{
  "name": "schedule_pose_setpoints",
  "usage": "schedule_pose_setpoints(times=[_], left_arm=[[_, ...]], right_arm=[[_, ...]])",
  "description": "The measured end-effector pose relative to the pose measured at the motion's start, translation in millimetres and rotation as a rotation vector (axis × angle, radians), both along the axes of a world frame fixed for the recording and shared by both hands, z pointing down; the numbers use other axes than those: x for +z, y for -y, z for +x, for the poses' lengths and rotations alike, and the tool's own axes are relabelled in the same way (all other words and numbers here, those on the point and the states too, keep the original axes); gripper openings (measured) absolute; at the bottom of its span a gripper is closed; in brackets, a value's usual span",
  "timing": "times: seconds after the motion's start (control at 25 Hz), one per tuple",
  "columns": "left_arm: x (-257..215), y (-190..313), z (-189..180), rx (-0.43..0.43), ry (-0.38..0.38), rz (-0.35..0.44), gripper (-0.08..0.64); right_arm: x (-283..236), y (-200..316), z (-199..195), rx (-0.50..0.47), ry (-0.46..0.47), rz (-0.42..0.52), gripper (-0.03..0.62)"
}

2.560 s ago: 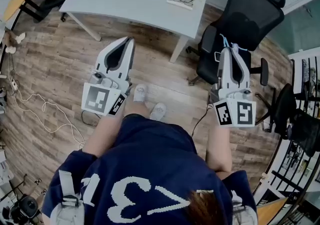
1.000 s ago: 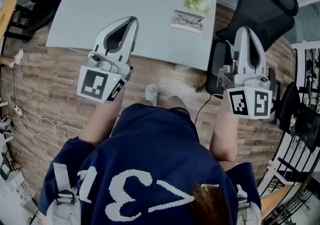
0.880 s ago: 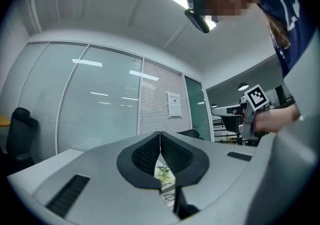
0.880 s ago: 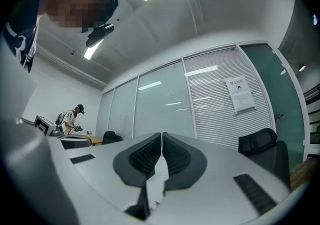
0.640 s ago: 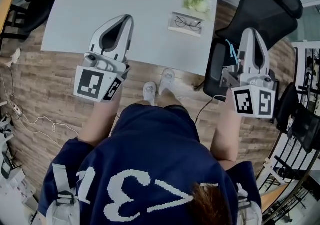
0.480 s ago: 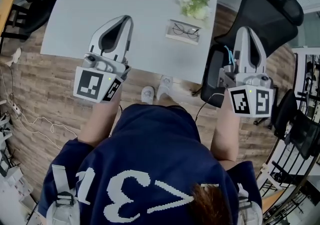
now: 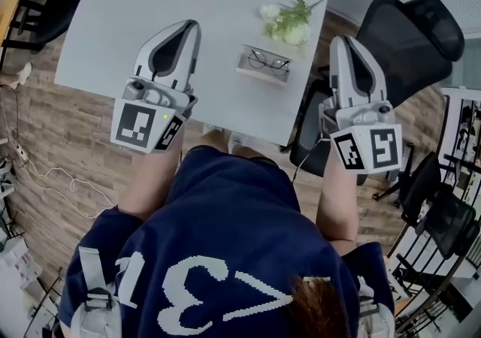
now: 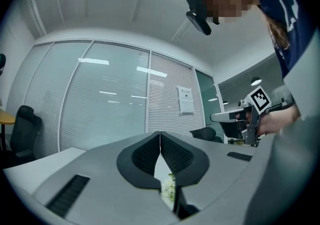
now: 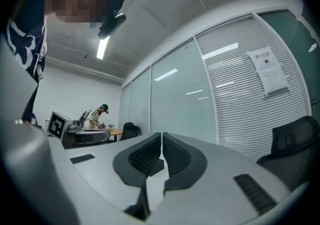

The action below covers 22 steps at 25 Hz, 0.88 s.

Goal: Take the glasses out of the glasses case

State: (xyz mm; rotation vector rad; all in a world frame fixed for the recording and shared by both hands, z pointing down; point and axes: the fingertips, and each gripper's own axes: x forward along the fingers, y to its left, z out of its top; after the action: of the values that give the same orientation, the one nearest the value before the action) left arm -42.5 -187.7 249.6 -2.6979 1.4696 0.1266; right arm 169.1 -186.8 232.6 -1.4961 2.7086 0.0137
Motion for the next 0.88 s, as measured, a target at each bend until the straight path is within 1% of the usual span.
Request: schedule_pose_setpoints(times=[0.08,0.2,0.28,0.4,0.44,0.48,0.6,0.72,0.8,0.88], left_arm=[[9.3,7.6,6.0,0.014,-0.004,-0.020,0.017],[22.4,23.6,14.1,0.038,-0.012,-0.046,0.017],[32.8,30.0,19.8,0.063,-0.004,-0.071,0.017],[49.5,39.5,24.5,0.092,0.015,-0.098,0.017],[54.6,43.2,24.3,0.095,0.016,-0.105,0.017],[59.7,46.7,23.5,0.097,0.017,-0.114,0.017],[76.1,53.4,19.9,0.104,0.024,-0.151,0.017],[89.9,57.0,14.7,0.105,0.029,-0.187,0.017],[98.2,57.9,11.4,0.107,0.033,-0.207,0.017],[105.6,58.3,7.4,0.109,0.039,-0.226,0.017]], right_arm=[[13.5,6.1,-3.9,-0.027,-0.020,-0.035,0.029],[40.2,15.5,-20.9,-0.121,-0.100,-0.118,0.031],[63.0,16.0,-33.1,-0.167,-0.178,-0.172,0.031],[110.0,18.6,-45.4,-0.192,-0.325,-0.270,0.037],[127.6,20.3,-48.8,-0.199,-0.373,-0.312,0.078],[145.3,21.6,-52.6,-0.209,-0.416,-0.353,0.092],[199.9,21.5,-63.4,-0.254,-0.535,-0.458,0.092],[264.6,16.8,-65.1,-0.298,-0.674,-0.591,0.103],[302.0,15.8,-62.8,-0.307,-0.747,-0.663,0.110],[328.7,17.5,-60.5,-0.303,-0.787,-0.717,0.112]])
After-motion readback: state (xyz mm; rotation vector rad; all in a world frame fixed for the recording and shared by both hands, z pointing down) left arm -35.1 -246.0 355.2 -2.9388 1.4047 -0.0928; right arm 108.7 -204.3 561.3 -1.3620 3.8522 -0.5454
